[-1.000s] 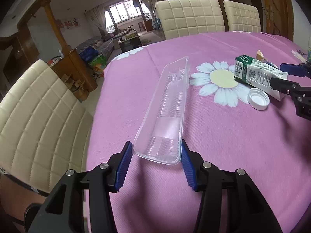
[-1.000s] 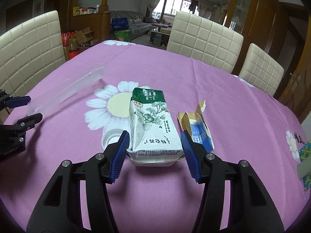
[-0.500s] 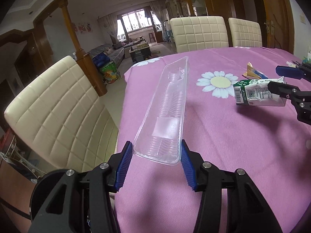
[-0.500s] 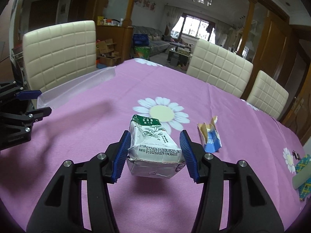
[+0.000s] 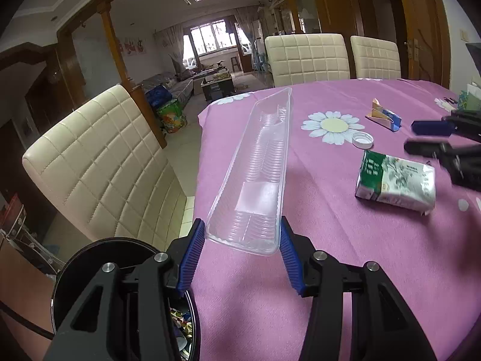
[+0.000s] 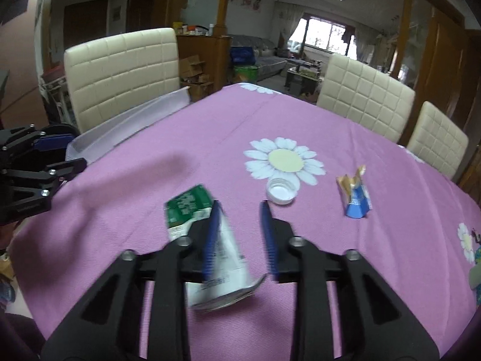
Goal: Collect trash
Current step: 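Carry the tray and tissue pack over the bin and release both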
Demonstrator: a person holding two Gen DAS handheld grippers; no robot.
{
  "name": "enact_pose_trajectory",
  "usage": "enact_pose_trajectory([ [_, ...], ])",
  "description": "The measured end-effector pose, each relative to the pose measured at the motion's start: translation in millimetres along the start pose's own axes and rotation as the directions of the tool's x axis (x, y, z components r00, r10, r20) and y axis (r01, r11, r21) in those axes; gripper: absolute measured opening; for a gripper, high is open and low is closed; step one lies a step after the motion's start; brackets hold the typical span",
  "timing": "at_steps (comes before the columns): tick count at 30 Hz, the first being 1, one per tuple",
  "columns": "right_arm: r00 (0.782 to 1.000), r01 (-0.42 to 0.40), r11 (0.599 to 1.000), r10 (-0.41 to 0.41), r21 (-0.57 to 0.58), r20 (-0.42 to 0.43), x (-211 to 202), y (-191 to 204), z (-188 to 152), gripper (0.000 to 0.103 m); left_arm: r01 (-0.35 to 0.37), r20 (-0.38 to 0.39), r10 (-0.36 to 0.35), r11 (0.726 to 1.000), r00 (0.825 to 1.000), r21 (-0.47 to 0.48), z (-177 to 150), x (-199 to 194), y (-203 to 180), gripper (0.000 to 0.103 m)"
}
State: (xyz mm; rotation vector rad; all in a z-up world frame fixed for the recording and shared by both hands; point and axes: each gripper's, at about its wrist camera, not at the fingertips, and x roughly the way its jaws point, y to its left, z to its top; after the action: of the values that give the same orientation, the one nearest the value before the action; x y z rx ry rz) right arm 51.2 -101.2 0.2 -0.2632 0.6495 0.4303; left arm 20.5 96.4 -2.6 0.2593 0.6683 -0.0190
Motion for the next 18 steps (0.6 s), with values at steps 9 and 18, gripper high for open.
enact_pose_trajectory([
  [9,0.999,0.033,0.997,-0.036,-0.07,-0.037,18,4,-11,0.097,0.003,-0.014,-0.003,1.0,1.0,0.026,-14,-1,-12,0.048],
  [18,0.988,0.029,0.998,-0.037,-0.059,-0.149,43,-2,-26,0.057,-0.01,0.009,0.009,0.997,1.0,0.071,-17,-12,-28,0.048],
])
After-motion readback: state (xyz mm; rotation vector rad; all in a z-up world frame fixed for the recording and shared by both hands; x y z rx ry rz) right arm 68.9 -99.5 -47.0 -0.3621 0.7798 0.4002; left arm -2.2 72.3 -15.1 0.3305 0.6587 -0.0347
